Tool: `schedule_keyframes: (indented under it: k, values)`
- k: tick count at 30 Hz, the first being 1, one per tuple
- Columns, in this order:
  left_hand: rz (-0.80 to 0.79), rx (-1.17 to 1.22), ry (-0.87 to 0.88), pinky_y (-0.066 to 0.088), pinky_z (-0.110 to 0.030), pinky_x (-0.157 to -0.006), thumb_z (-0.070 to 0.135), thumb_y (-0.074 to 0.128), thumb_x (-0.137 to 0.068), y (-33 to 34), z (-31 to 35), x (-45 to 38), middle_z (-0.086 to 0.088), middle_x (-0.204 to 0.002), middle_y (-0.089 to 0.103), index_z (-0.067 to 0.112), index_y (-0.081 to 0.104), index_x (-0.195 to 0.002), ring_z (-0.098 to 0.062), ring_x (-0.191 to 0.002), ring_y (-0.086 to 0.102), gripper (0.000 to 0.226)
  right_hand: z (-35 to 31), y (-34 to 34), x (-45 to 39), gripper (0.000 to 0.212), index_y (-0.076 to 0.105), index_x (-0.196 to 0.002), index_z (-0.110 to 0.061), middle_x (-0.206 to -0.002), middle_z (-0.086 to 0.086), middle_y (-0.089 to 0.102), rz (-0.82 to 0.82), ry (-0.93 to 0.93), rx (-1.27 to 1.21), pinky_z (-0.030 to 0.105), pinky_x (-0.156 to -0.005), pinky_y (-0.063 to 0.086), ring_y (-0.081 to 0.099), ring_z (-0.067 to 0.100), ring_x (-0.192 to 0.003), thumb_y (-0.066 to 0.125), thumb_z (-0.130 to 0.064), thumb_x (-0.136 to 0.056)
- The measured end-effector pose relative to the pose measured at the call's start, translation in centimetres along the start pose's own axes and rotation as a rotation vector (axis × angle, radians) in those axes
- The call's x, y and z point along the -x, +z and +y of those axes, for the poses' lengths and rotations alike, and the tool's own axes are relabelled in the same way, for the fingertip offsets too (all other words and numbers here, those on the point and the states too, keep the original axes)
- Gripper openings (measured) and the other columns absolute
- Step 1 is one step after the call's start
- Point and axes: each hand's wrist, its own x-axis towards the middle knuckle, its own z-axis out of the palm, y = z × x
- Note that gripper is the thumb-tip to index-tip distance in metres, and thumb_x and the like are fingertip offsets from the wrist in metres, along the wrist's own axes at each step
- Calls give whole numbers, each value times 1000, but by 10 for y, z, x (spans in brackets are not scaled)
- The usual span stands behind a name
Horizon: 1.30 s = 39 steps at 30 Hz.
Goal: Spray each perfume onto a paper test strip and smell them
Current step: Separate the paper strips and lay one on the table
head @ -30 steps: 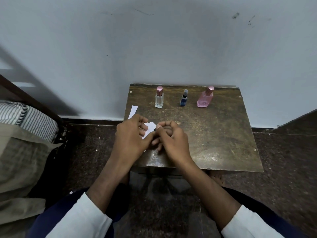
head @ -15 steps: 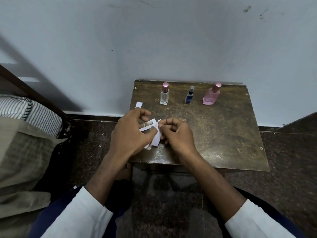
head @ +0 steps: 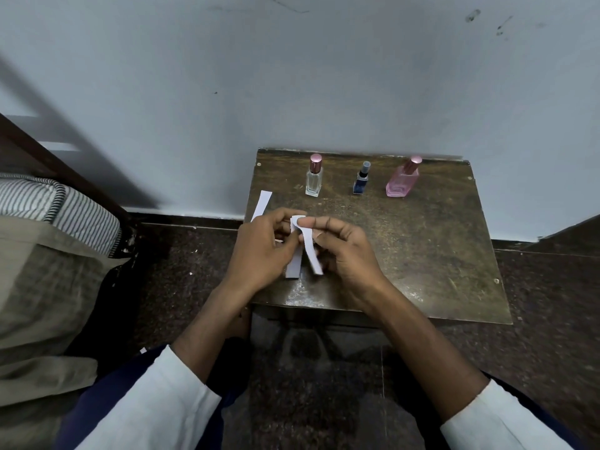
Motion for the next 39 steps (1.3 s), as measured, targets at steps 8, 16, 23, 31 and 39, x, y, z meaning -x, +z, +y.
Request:
schedule_keyframes:
  k: [8, 16, 23, 31, 39]
  values:
    - [15, 36, 20, 45, -5, -63, 28, 71, -103, 4, 8, 2, 13, -81, 76, 19, 78, -111, 8, -73, 70, 14, -6, -13, 2, 31, 74, -123, -10, -115, 7, 80, -62, -163, 114, 35, -85, 64, 76, 18, -103, 77, -3, -93]
    - [36, 67, -18, 47, -4, -63, 38, 81, -95, 10, 11, 4, 23, -66, 73, 23, 78, -93, 9, -68, 72, 16, -1, -22, -2, 16, 79, -102, -16, -92, -2, 79, 205, -332, 497, 37, -72, 62, 76, 17, -84, 82, -28, -92]
    - [25, 58, 4, 51, -7, -64, 24, 84, -93, 9, 10, 5, 14, -70, 77, 20, 82, -90, 1, -66, 73, 6, -4, -23, 3, 12, 84, -102, -20, -98, -12, 77, 169, -507, 747, 12, -76, 52, 70, 1, -94, 84, -22, -90]
    - [9, 17, 62, 49, -3, -66, 20, 86, -92, 10, 7, 6, 27, -74, 72, 24, 86, -94, 11, -73, 71, 5, -4, -27, 2, 7, 84, -98, -20, -91, -7, 77, 181, -623, 938, 6, -78, 42, 65, 1, -84, 82, -22, -92]
    - [3, 34, -36, 47, -4, -63, 26, 88, -90, 7, 0, 7, 17, -71, 75, 20, 86, -90, 8, -62, 67, 6, -29, -69, -11, 8, 74, -95, -29, -86, -6, 74, 847, -401, 789, 26, -70, 56, 71, 15, -81, 69, -33, -100]
